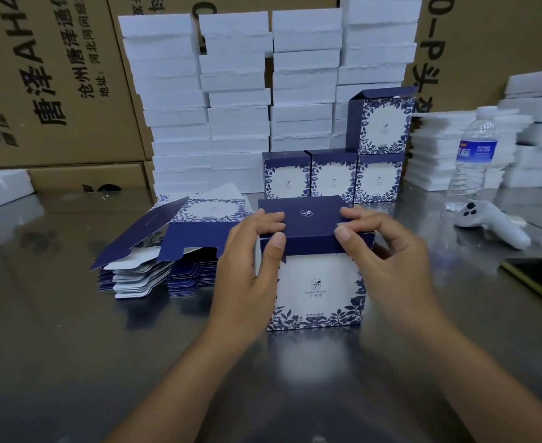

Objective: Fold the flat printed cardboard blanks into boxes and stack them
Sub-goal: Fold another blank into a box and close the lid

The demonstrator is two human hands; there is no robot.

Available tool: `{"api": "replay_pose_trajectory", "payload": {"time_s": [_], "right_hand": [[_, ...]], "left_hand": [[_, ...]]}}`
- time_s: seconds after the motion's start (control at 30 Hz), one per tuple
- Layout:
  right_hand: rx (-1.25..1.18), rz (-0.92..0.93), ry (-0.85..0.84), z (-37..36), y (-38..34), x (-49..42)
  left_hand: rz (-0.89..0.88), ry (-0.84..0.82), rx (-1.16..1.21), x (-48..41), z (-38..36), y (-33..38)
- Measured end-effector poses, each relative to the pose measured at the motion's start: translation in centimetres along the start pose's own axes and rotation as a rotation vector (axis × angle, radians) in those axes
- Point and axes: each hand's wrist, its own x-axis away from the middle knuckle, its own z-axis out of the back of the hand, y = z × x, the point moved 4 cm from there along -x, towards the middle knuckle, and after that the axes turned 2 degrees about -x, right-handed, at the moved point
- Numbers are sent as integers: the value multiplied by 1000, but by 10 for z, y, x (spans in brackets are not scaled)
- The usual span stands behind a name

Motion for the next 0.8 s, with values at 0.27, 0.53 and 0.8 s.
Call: {"api": "replay_pose_trajectory", "payload": {"time_s": [0.27, 0.53, 0.8], "right_hand": [[-54, -28, -26, 1, 7, -4], [-129, 11, -52, 11, 16, -12], [-119, 28, -23, 10, 17, -12]], "left_hand": [[-7, 20, 8, -2, 3, 4], [-2, -54, -10, -3, 2, 1], [25, -61, 54, -6, 6, 2]]}}
